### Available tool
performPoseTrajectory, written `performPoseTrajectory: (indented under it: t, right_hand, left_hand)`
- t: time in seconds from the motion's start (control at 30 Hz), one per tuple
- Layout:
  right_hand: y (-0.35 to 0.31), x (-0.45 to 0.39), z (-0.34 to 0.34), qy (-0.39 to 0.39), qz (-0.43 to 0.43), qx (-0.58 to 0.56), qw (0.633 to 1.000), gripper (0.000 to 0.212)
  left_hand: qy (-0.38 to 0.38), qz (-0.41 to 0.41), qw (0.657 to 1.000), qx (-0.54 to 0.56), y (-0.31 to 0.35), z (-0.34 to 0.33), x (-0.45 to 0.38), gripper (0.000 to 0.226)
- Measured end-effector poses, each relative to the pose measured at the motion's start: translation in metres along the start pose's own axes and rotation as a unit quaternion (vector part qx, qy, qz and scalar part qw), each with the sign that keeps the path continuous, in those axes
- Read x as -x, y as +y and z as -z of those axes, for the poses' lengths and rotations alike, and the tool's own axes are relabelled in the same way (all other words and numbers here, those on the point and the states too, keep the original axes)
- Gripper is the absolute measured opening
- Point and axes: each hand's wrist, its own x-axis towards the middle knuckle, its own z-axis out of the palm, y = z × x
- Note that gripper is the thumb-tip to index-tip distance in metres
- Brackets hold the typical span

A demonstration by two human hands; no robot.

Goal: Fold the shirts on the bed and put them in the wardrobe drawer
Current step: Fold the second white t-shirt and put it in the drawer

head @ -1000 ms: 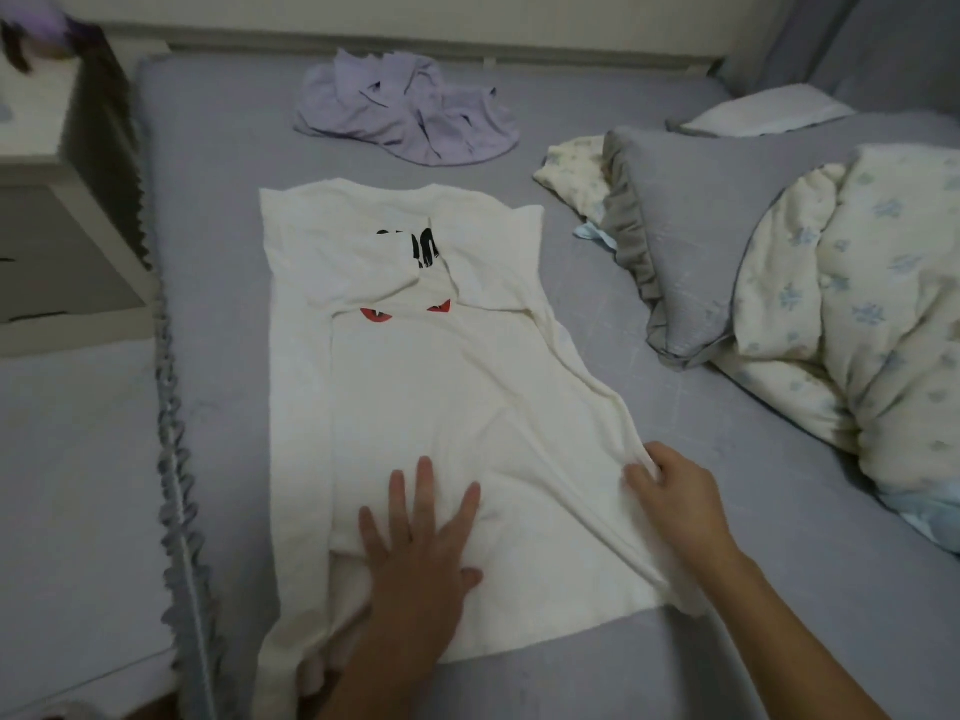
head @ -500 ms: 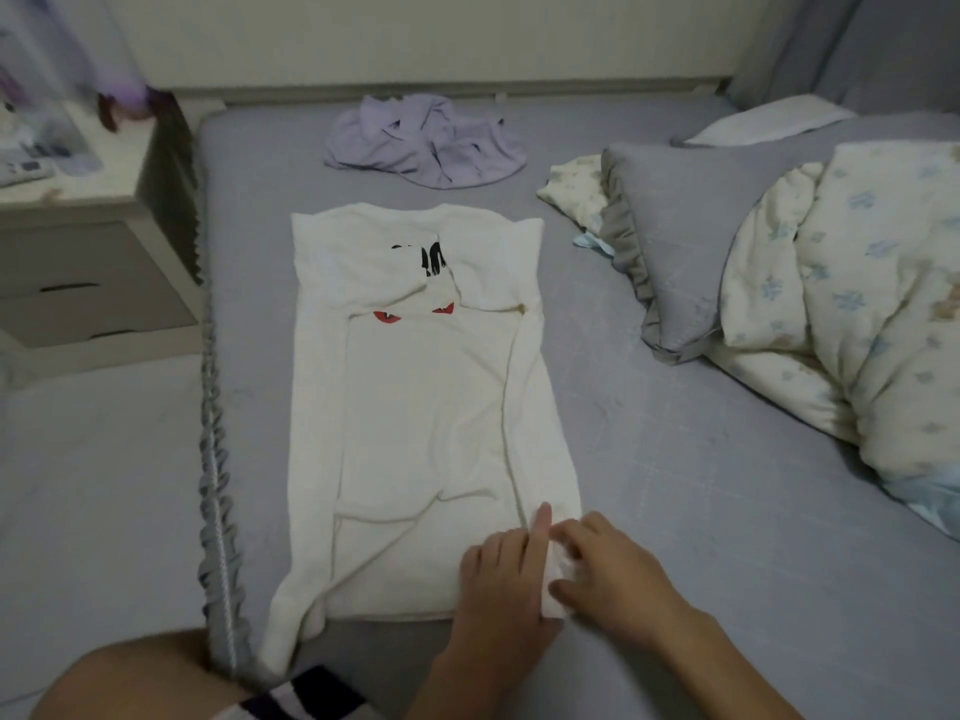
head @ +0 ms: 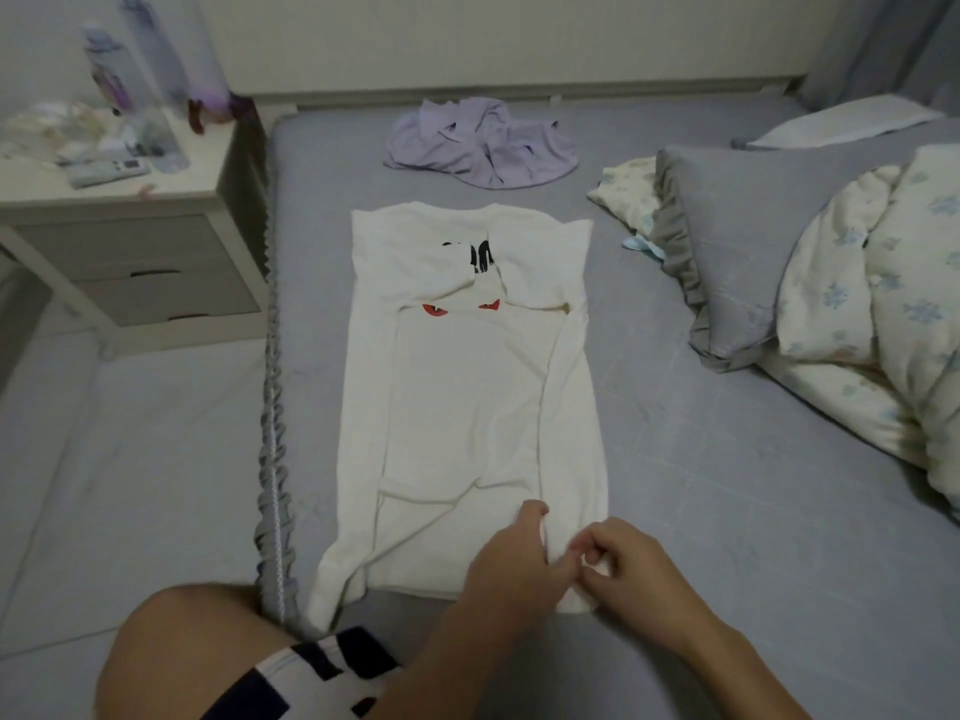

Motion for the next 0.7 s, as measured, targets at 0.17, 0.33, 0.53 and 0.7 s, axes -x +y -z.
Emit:
performPoseTrajectory:
  t: [0.17,0.33,0.53,0.7]
  right_hand:
    - [0.005,0.009,0.002,0.046,-0.048,-0.050,0.997,0.025]
    - [0.011,0.010,0.006,0.101,-0.105,-0.079,0.986,0.013]
    - [0.002,0.001,0.001,0.088,-0.191,-0.083,0.974,0.035]
    - [-0.003,-0.007,-0.002,0.030,-0.207,-0.096,0.973,0.027]
  left_hand:
    - [-0.018,0.078,0.983,0.166,0.003,-0.016,0.004,0.047]
    - [0.121,0.045,0.967,0.220,-0.008,-0.001,0.003,0.035]
    - [0.098,0.026,0.989,-0.104,-0.022,0.015,0.003,0.036]
    - [0.268,0.121,0.939,-0.178,-0.056,0.067,0.005,0.055]
